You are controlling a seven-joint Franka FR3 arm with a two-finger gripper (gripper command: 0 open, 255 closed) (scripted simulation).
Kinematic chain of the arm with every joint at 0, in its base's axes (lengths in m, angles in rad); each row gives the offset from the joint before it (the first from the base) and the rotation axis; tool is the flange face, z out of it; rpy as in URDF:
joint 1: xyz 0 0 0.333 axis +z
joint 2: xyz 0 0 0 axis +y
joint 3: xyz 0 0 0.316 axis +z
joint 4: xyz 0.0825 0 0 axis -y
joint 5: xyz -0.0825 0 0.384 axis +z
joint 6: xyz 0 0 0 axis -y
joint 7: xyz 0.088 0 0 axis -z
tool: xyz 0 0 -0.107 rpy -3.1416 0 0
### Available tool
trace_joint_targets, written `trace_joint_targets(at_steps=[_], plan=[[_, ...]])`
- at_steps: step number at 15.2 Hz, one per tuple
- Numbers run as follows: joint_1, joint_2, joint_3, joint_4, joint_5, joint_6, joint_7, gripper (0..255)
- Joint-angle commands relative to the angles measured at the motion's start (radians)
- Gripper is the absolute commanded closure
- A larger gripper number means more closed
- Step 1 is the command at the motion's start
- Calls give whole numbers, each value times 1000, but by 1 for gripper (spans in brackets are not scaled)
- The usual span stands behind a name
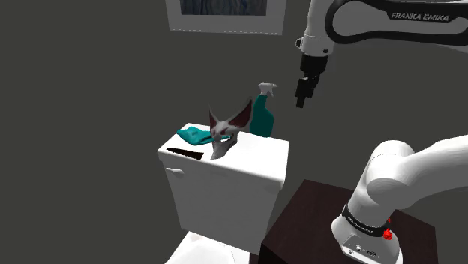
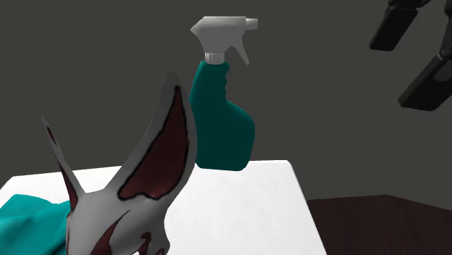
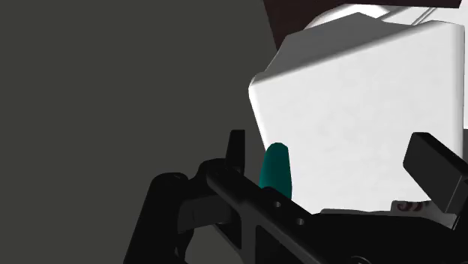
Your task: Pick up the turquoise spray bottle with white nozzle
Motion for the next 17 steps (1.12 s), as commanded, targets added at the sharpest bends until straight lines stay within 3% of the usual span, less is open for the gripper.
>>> trace_joint_targets(at_steps=[1,7,12,17], plan=[[0,0,0,0,0,0,0,0],[-48,212,272,115,-433,18,29,0],[-111,385,497,143,-846,-25,98,0],[-107,392,500,101,-847,-4,140,0]])
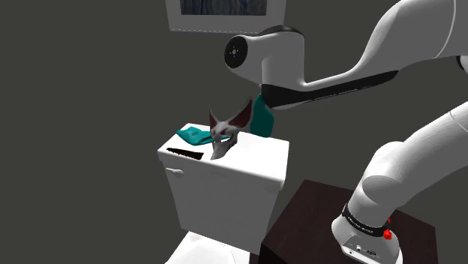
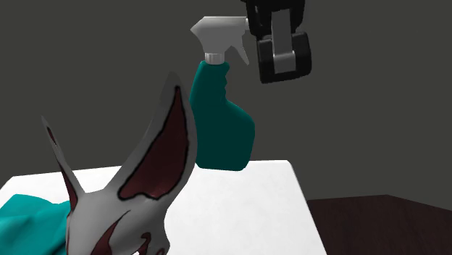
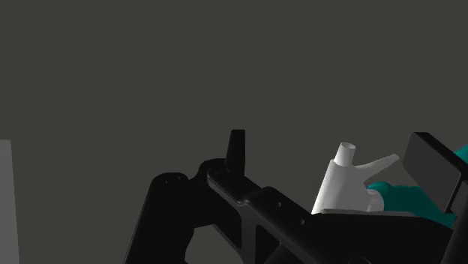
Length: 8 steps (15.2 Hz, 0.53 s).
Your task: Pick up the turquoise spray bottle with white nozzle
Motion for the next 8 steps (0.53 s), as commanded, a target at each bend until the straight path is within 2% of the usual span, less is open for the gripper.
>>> trace_joint_targets(at_steps=[1,5,6,8], plan=[[0,4,2,-19,-3,10,20,0],[1,10,5,-44,-3,24,47,0],[1,12,5,-44,-4,25,49,255],[1,13,6,-43,-4,24,49,255]])
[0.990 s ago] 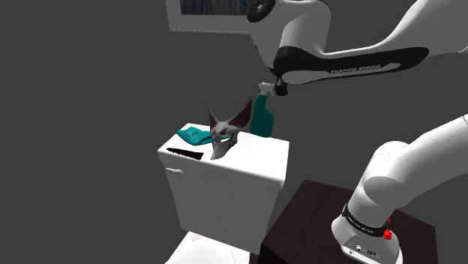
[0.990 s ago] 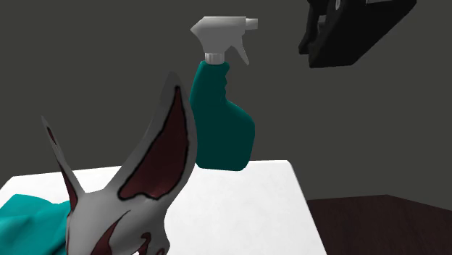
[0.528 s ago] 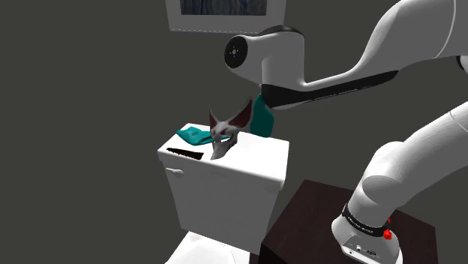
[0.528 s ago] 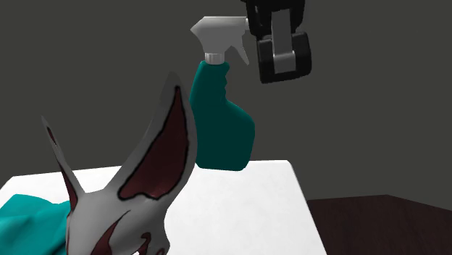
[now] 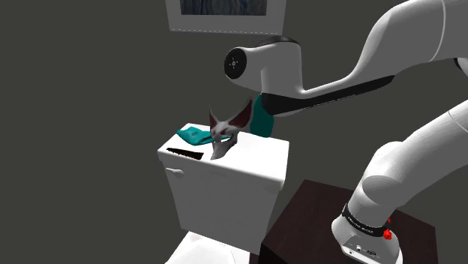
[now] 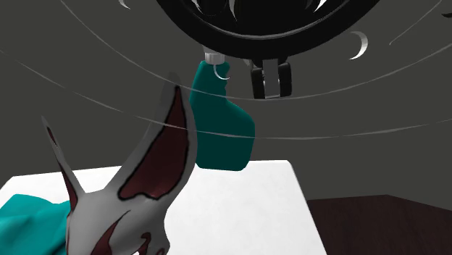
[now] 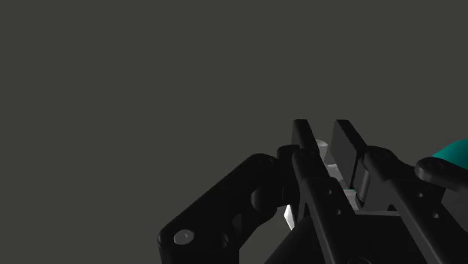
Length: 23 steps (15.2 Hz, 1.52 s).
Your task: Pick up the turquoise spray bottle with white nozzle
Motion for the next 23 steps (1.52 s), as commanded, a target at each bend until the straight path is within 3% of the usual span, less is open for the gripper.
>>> trace_joint_targets(at_steps=[1,7,23], plan=[[0,0,0,-1,0,0,1,255],[1,-3,-1,-2,1,0,-2,255],[-11,-17,-10,162,-9,-83,-156,255]])
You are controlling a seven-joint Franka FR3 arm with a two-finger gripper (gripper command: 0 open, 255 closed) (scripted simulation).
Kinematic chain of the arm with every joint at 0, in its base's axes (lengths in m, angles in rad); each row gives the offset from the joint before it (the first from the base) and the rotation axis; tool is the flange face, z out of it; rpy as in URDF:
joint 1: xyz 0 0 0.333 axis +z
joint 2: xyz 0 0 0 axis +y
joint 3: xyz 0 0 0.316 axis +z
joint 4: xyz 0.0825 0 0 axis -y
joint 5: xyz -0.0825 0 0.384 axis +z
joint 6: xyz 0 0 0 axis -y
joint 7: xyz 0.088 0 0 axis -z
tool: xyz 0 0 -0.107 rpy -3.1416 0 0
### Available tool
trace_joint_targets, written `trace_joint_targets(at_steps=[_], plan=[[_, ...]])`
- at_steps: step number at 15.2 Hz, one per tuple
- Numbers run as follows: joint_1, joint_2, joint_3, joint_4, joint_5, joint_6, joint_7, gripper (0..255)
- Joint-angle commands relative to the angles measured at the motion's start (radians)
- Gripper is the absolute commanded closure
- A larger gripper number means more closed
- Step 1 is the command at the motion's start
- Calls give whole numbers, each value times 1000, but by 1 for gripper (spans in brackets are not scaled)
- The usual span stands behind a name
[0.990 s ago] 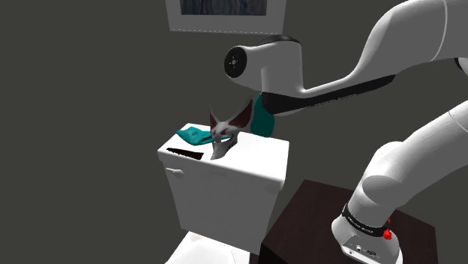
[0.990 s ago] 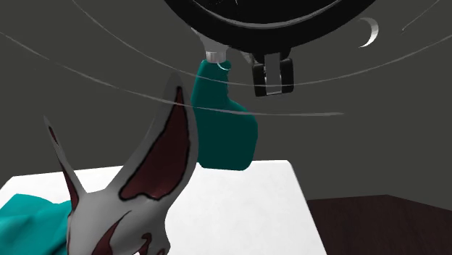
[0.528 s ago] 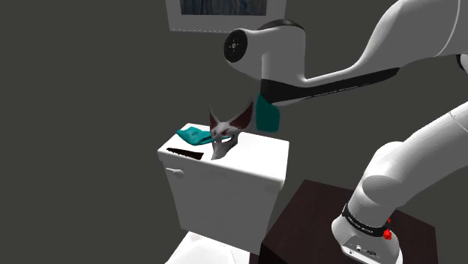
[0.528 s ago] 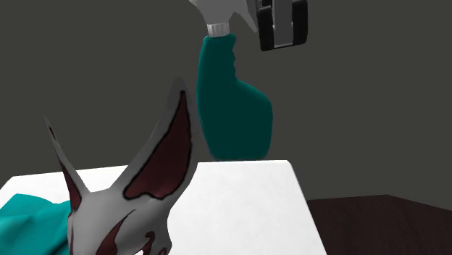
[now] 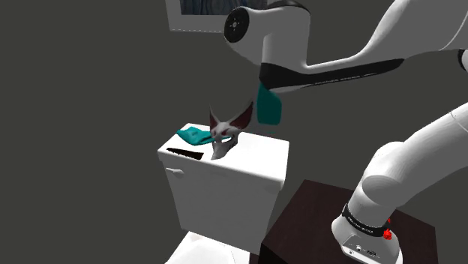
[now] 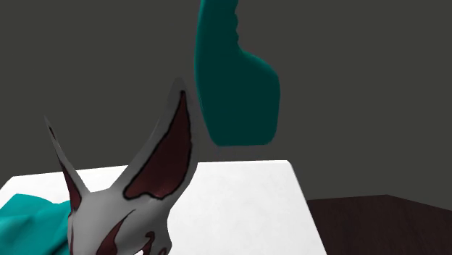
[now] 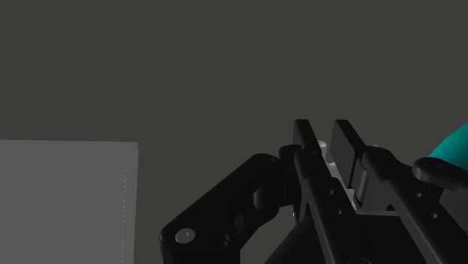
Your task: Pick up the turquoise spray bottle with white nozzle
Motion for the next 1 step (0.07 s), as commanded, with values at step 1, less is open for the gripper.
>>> trace_joint_targets(at_steps=[1], plan=[[-1,2,1,9,-1,-4,-6,255]])
